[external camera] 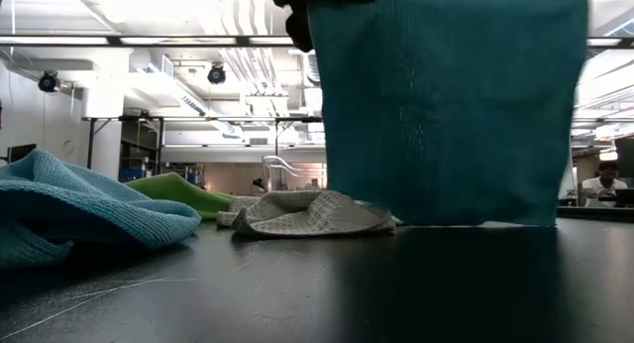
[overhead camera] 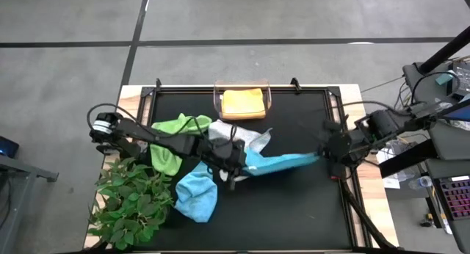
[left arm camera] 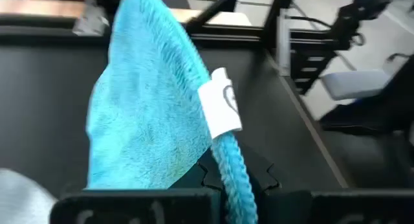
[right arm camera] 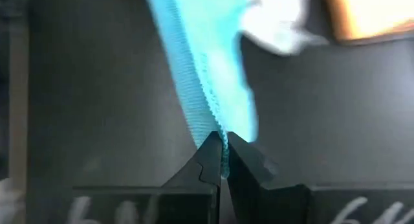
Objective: Fold microfiber towels
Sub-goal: Fold the right blue microfiber cloth
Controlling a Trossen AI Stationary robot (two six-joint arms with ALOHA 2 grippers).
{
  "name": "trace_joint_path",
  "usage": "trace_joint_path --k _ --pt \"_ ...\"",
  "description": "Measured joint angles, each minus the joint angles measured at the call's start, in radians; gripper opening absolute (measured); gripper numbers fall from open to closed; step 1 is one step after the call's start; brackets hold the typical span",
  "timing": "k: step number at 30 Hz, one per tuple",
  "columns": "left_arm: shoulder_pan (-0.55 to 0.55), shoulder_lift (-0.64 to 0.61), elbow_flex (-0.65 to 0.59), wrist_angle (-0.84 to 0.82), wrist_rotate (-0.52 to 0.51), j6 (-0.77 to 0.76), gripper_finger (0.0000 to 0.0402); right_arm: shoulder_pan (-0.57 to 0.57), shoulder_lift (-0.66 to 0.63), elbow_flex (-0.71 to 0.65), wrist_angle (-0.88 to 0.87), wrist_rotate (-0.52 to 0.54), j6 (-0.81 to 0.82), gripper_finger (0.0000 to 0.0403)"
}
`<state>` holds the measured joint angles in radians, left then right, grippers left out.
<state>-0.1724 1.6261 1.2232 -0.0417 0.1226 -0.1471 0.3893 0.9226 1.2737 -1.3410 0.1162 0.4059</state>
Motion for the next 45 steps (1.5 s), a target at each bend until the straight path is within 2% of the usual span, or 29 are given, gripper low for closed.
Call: trace_joint_path --k 4,10,16,19,22,25,30,35,45 --pt "-0.065 0.027 -0.003 0.000 0.002 -0.082 0.0000 0.094 0.014 -0.110 0.193 -0.115 0.073 0.0008" --pt "-0.129 0.092 -0.002 0.021 0.021 -0.206 0.0000 0.232 0.077 -0.268 0.449 -0.197 0.213 0.0008" --pt "-0.153 0.198 -0.002 0.022 0.270 -0.403 0.0000 0.309 0.169 -0.365 0.665 -0.202 0.313 0.0008" --pt "-0.158 0.255 -0.002 0.019 0.334 -0.449 0.0000 0.318 0.224 -0.394 0.745 -0.201 0.321 0.0008" --pt "-0.151 0.271 -0.002 0.031 0.366 -0.449 0.0000 0.317 0.272 -0.413 0.752 -0.203 0.343 0.0008" --pt "-0.136 0.271 -0.002 0.025 0.355 -0.449 0.0000 0.311 0.312 -0.437 0.744 -0.201 0.379 0.0008" --pt "-0.117 0.264 -0.003 -0.081 0.191 -0.476 0.0000 0.274 0.370 -0.464 0.724 -0.191 0.413 0.0008" --pt "-0.102 0.263 -0.003 -0.125 0.126 -0.478 0.0000 0.221 0.408 -0.467 0.667 -0.185 0.386 0.0008" --pt "-0.088 0.256 -0.004 -0.239 0.104 -0.502 0.0000 0.157 0.412 -0.467 0.560 -0.167 0.340 0.0008"
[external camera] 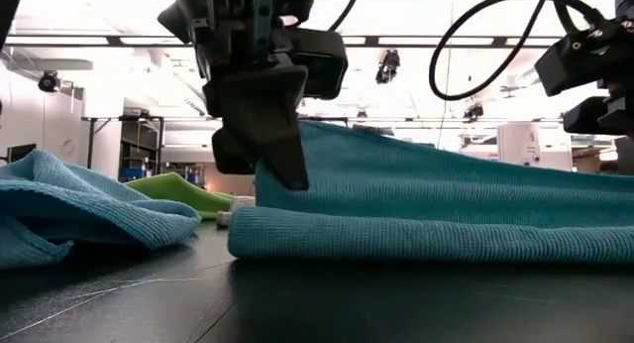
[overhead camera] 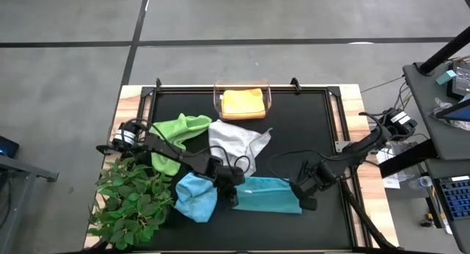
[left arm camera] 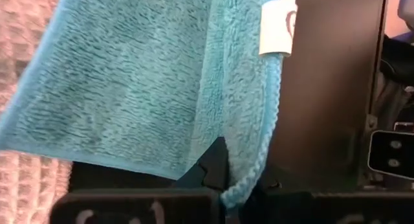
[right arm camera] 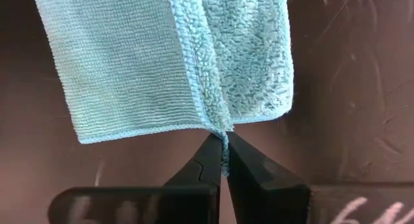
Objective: Fold microfiber towels
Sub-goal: Fold the right blue microfiber cloth
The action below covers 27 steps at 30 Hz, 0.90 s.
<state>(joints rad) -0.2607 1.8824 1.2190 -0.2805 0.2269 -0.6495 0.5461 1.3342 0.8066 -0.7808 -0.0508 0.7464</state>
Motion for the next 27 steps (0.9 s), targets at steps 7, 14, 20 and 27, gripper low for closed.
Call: trace_joint_path --k 7,14,20,27 --pt "0.020 -0.005 0.000 -0.018 -0.018 0.001 0.0000 -0.006 0.002 0.000 -0.003 0.000 -0.001 0.0008" --pt "0.027 -0.004 0.000 -0.026 -0.021 0.013 0.0000 -0.021 0.002 0.000 -0.002 0.010 0.015 0.0016" --pt "0.032 -0.003 0.000 -0.027 -0.023 0.055 0.0011 -0.048 0.002 0.012 -0.054 0.025 0.012 0.0047" --pt "0.035 -0.002 0.000 -0.027 -0.034 0.088 0.0098 -0.050 0.001 0.033 -0.125 0.027 0.012 0.0080"
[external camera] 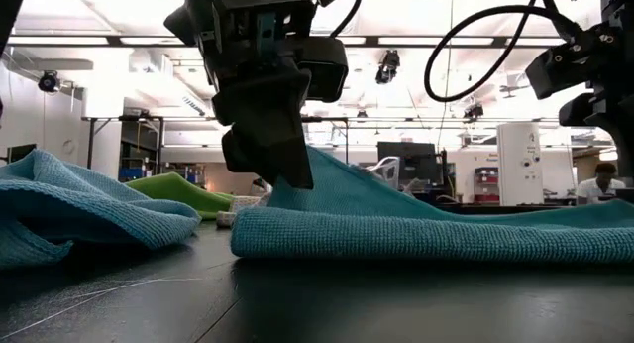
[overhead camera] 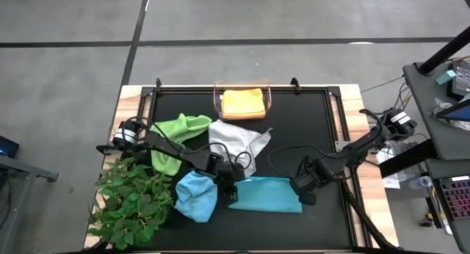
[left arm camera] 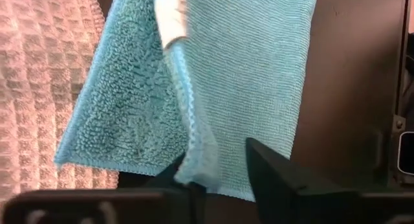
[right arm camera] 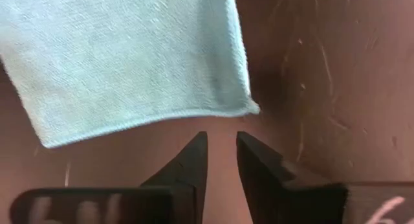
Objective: Fold microfiber towels
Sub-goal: Fold the right blue microfiber cloth
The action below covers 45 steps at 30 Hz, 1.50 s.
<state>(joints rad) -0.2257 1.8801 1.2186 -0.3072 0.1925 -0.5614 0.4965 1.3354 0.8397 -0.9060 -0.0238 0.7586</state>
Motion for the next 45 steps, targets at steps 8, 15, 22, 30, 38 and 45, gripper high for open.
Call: trace_joint_path --k 8,15,22,30,38,45 --pt "0.023 -0.035 0.000 -0.134 -0.045 0.000 0.0183 0.002 0.000 0.057 -0.045 0.001 -0.016 0.0088" --pt "0.022 -0.086 0.000 -0.203 -0.174 0.032 0.0187 0.023 0.005 0.036 0.225 0.033 -0.129 0.0062" --pt "0.022 -0.121 0.000 -0.188 -0.273 0.098 0.0187 0.025 0.041 -0.044 0.433 0.037 -0.157 0.0025" --pt "0.022 -0.128 0.000 -0.168 -0.303 0.153 0.0187 0.023 0.113 -0.115 0.454 0.050 -0.168 0.0009" --pt "0.022 -0.129 0.000 -0.115 -0.304 0.188 0.0187 -0.011 0.076 -0.118 0.152 0.171 -0.297 0.0009" --pt "0.022 -0.129 0.000 0.001 -0.304 0.222 0.0187 -0.043 0.013 -0.096 0.102 0.319 -0.452 0.0008"
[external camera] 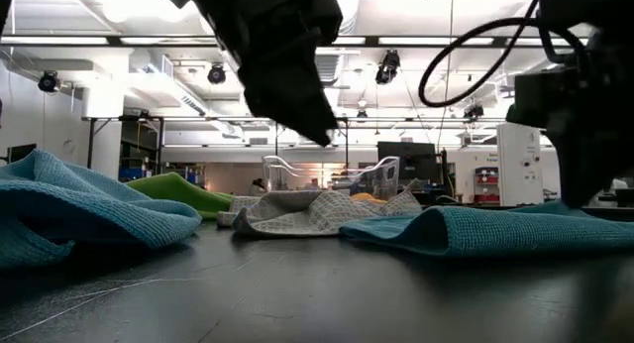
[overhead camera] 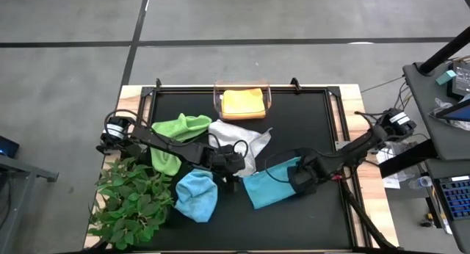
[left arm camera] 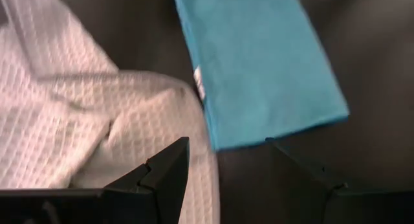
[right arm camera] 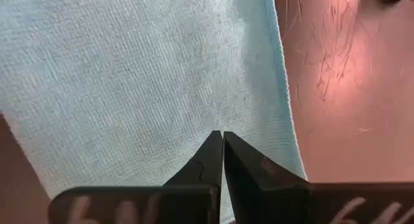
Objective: Fold microfiber towels
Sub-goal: Fold the right blue microfiber cloth
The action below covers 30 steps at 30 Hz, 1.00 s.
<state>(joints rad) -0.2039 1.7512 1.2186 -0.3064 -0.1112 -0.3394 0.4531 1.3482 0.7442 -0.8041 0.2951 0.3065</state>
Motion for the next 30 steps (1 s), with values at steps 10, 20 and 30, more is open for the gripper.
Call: trace_joint_path --k 10,20,30 --pt "0.000 0.000 -0.020 0.214 0.000 0.087 0.0187 -0.123 -0.162 0.011 -0.086 -0.149 0.363 0.0016" --pt "0.002 0.104 -0.067 0.485 -0.004 0.142 0.0187 -0.216 -0.290 -0.090 -0.092 -0.177 0.627 0.0112" --pt "0.004 0.260 -0.067 0.588 -0.107 0.141 0.0187 -0.238 -0.302 -0.200 -0.077 -0.258 0.738 0.0213"
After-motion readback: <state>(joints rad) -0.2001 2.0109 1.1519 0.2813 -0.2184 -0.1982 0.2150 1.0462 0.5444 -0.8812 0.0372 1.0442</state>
